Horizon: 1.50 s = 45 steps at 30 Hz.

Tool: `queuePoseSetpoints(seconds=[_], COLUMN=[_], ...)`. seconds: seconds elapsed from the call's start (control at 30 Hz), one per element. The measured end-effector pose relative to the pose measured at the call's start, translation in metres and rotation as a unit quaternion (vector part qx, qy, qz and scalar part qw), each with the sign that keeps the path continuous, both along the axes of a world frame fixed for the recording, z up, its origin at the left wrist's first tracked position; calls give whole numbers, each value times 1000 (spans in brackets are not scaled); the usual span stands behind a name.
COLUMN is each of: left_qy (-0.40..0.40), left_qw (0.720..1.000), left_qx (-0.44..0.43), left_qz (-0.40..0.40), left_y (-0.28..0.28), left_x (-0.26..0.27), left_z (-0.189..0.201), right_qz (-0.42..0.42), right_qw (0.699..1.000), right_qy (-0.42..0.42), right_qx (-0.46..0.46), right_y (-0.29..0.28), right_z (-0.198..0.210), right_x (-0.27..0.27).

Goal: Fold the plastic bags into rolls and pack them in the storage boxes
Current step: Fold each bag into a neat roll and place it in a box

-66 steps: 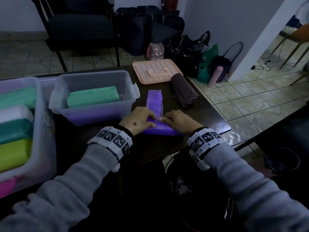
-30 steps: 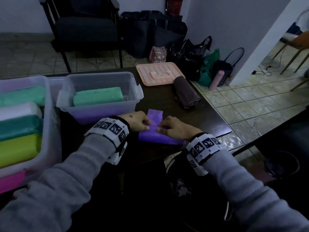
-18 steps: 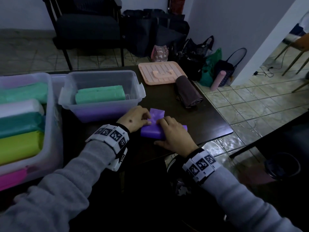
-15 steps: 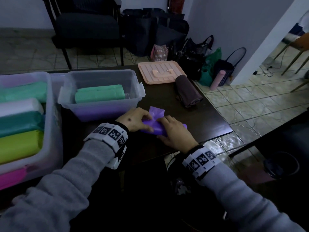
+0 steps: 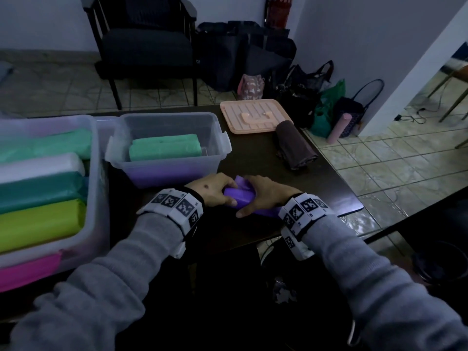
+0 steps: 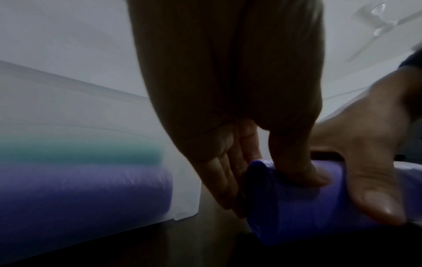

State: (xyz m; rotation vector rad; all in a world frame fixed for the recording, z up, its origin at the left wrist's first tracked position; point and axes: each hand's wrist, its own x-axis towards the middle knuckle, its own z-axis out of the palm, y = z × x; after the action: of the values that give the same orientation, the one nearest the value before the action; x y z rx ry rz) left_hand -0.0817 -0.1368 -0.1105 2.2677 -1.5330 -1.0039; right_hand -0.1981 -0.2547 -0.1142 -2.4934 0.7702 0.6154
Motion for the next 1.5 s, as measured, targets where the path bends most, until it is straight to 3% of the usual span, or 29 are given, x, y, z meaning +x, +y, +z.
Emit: queuePoseSetpoints(seconds=[0.13,0.27,0.33,0.4,0.43,0.47,0.57,0.63,0.73,0.8,0.87,0.93,1.07,1.23,1.33,1.43,1.5], left_qy=[15,34,42,83,133,208,382,411,403,418,410,388,455,492,491,484,481], left_qw=[999,998,994,977,952,909,727,638,559,521,514,525,455,418,433,440,442], left_qx=[-23,-31,-33,-61,-84,-114,-224,-276,-325,-365,-396,-425,-467,-489,-500,-500,-497], left_qz=[19,46,91,188,262,344,525,590,648,649,641,627,607,586,568,567,572], left_y=[4,7,13,23,29,36,49,52,54,54,55,58,65,71,73,74,74], left_x=[-2,-3,-2,5,8,11,23,37,54,60,62,59,44,32,28,27,27], left_z=[-1,-4,-8,-21,-25,-27,-29,-28,-21,-20,-25,-27,-35,-44,-42,-43,-42], right_qz=[14,33,43,46,46,44,55,70,80,88,114,132,142,165,184,211,200], right_qw=[999,994,993,993,993,993,991,989,981,973,964,955,946,951,941,907,909], right_qy=[-29,-88,-98,-104,-108,-109,-117,-126,-173,-207,-225,-242,-260,-212,-185,-199,-222], right_qx=[6,-46,-51,-36,-26,-18,-23,-31,-34,-48,-86,-110,-130,-150,-215,-306,-291], right_y=[8,17,21,24,25,26,29,33,39,43,48,53,65,82,89,91,91], right_z=[1,4,5,10,15,21,42,60,89,105,115,118,105,80,72,70,69], right_x=[-3,-10,-11,-12,-12,-10,-1,9,26,41,60,83,129,167,180,185,186])
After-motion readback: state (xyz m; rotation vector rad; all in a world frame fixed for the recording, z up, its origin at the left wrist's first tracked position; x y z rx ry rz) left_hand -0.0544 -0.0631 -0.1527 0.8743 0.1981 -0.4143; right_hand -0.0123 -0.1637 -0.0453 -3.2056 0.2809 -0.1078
